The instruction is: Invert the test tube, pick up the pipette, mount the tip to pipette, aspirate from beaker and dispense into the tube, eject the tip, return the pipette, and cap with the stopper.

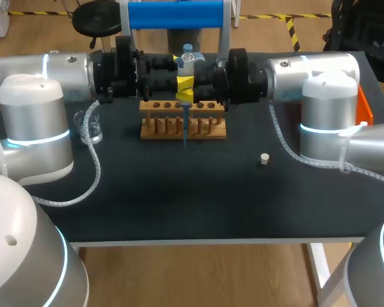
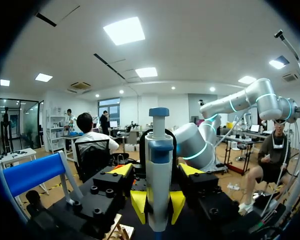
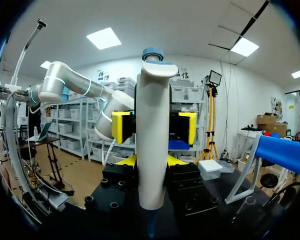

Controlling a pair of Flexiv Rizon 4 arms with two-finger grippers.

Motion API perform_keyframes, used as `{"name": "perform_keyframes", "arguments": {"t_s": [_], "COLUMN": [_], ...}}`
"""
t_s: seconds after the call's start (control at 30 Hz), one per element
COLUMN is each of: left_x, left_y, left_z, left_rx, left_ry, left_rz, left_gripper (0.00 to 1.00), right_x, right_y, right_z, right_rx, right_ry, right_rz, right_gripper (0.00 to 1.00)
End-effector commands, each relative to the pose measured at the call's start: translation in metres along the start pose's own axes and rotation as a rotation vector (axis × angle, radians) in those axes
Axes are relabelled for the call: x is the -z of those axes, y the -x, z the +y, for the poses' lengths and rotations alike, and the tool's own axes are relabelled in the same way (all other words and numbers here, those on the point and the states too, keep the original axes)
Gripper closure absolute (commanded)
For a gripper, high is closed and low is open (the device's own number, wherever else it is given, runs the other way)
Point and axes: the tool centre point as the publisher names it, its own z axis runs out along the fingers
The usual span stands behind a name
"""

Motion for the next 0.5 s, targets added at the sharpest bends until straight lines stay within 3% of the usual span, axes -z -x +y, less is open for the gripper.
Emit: {"name": "perform_keyframes", "arguments": {"t_s": [0.03,0.5], "left_x": [-0.001,-0.001], "left_y": [0.0,0.0], "left_z": [0.0,0.0], "left_rx": [-0.001,-0.001], "left_ry": [-0.001,-0.001], "left_rz": [-0.003,-0.003], "left_gripper": [0.0,0.0], "right_x": [0.014,0.083], "right_y": [-0.001,0.004], "right_z": [0.004,0.017], "right_rx": [0.004,0.013], "right_ry": [0.0,0.028], "right_rz": [0.004,0.049], "right_gripper": [1.0,1.0]}}
